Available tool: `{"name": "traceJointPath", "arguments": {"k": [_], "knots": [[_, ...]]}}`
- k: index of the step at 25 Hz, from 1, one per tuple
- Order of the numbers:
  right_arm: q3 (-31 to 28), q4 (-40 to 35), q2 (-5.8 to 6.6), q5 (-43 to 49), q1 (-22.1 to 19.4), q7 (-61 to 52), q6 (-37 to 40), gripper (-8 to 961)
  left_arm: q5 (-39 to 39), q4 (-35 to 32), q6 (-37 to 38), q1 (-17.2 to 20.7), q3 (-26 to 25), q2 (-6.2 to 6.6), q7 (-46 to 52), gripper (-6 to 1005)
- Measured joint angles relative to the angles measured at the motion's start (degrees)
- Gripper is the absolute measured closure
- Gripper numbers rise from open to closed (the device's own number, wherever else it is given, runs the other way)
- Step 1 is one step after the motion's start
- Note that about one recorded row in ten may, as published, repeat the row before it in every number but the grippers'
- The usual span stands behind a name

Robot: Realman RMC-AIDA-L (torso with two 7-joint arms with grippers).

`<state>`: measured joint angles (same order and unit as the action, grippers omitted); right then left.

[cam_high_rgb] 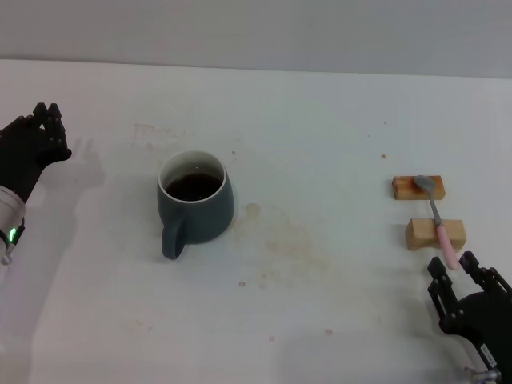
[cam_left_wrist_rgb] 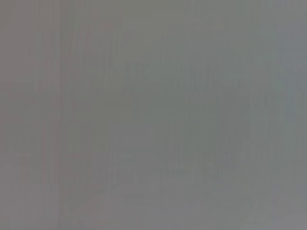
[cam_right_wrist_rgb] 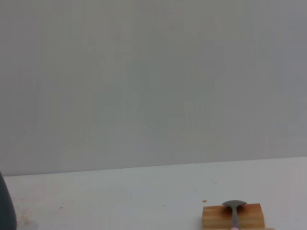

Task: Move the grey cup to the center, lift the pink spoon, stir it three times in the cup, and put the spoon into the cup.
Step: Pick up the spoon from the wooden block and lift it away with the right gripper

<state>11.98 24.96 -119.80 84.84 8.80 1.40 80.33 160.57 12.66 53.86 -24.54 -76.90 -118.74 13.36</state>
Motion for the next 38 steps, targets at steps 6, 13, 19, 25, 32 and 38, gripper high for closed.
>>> {"name": "traceJointPath", "arguments": {"k": [6,13,19,25,32,38], "knots": [[-0.5,-0.2,0.0,-0.2,0.3,0.0,-0.5,534,0.0,0.0,-0.1,0.0,0.0,0.0,0.0,866],[-1.6,-0.6,0.0,-0.2,0.4,-0.3,-0.7,549,0.0,0.0,-0.2,0.1,0.0,0.0,0.0,866],[-1.6,-0.6,0.0,-0.3,0.9,-0.3,-1.2,562,0.0,0.0,-0.2,0.1,0.0,0.0,0.1,866],[-1.5,-0.3,0.0,-0.3,1.6,-0.4,-1.7,575,0.0,0.0,0.1,0.2,0.0,0.0,1.7,866],[-1.5,-0.3,0.0,-0.3,1.6,-0.4,-1.6,590,0.0,0.0,0.1,0.2,0.0,0.0,1.8,866],[-1.5,-0.3,0.0,-0.3,1.5,-0.4,-1.5,603,0.0,0.0,0.1,0.2,0.0,0.0,1.8,866]]}}
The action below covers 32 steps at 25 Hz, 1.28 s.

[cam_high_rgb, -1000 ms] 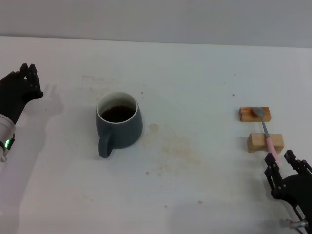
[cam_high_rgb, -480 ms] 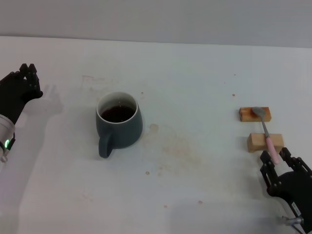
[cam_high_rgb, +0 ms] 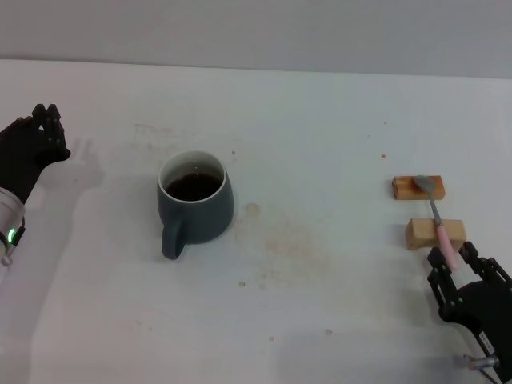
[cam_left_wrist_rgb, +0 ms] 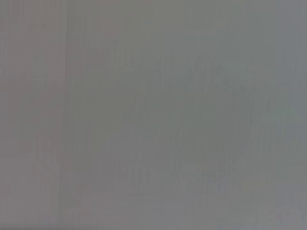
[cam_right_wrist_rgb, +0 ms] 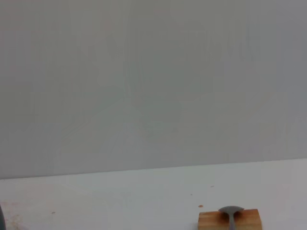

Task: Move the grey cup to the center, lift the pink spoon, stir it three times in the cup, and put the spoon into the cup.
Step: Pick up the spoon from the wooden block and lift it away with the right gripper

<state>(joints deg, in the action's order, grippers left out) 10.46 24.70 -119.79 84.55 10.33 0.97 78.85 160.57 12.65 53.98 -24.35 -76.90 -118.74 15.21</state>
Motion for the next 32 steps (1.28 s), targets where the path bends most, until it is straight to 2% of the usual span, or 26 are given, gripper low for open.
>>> {"name": "traceJointPath", "arguments": {"k": [32], "knots": [[-0.3,-0.3,0.0,0.1,-0.4,0.0,-0.6,679,0.2,-0.1,-0.2,0.0,0.1,0.0,0.3,866]]}}
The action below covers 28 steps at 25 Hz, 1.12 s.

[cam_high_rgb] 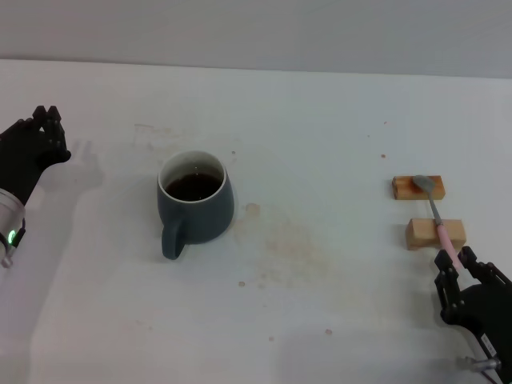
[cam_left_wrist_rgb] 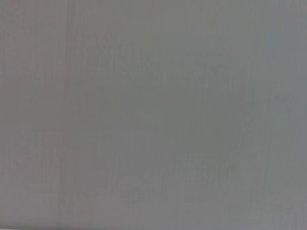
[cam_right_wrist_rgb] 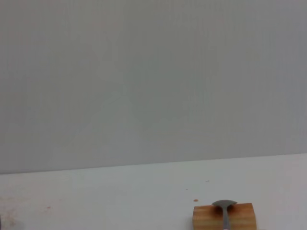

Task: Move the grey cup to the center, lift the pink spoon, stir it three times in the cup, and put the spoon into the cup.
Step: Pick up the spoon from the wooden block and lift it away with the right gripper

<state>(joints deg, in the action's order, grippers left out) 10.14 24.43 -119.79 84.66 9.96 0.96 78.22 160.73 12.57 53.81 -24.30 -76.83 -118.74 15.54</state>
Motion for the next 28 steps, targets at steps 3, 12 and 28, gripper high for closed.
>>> {"name": "traceJointPath", "arguments": {"k": [3,12,28], "knots": [[-0.2,0.0,0.0,0.0,0.0,0.0,0.0,680,0.1,0.0,0.1,0.2,0.0,0.0,0.2,866],[-0.4,-0.1,0.0,0.2,0.1,0.0,0.0,684,0.2,0.0,0.6,1.0,0.0,0.0,1.7,866],[-0.2,-0.3,0.0,0.1,0.0,0.0,0.1,770,-0.1,0.1,2.0,2.0,0.9,-0.06,2.4,866]]}}
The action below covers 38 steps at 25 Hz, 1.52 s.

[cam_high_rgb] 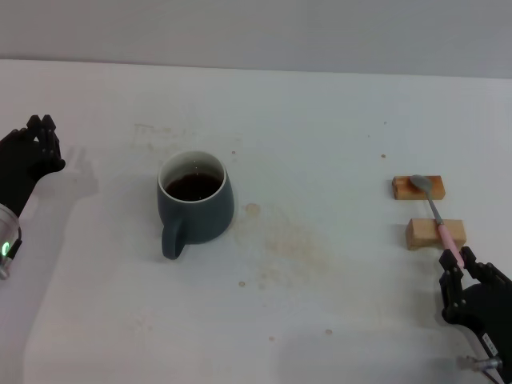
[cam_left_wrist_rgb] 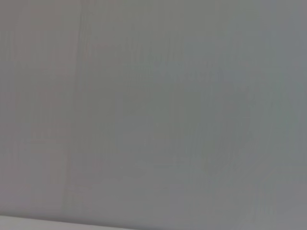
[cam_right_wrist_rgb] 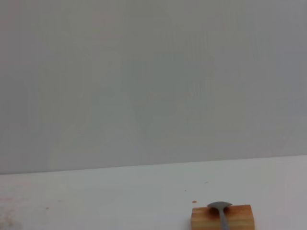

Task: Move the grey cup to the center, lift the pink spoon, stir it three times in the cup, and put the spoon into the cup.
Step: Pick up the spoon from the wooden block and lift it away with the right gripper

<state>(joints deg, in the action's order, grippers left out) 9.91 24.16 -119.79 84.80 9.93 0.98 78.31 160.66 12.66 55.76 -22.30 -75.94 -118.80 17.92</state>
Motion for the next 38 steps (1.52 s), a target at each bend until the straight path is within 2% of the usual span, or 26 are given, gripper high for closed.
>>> {"name": "traceJointPath", "arguments": {"k": [8,18,27,38], "knots": [[-0.2,0.0,0.0,-0.2,0.0,0.3,0.0,814,-0.1,0.6,0.2,0.4,0.7,-0.03,0.3,866],[-0.2,-0.6,0.0,-0.2,0.1,0.4,0.5,819,-0.1,0.7,0.2,0.8,0.6,-0.03,0.3,866],[-0.2,-0.7,0.0,-0.1,0.5,0.5,5.3,820,-0.1,0.7,0.2,0.8,0.6,-0.03,0.3,866],[-0.3,-1.6,0.16,-0.3,3.9,0.6,7.9,820,-0.1,0.7,0.2,1.1,0.6,-0.03,0.3,866]]}}
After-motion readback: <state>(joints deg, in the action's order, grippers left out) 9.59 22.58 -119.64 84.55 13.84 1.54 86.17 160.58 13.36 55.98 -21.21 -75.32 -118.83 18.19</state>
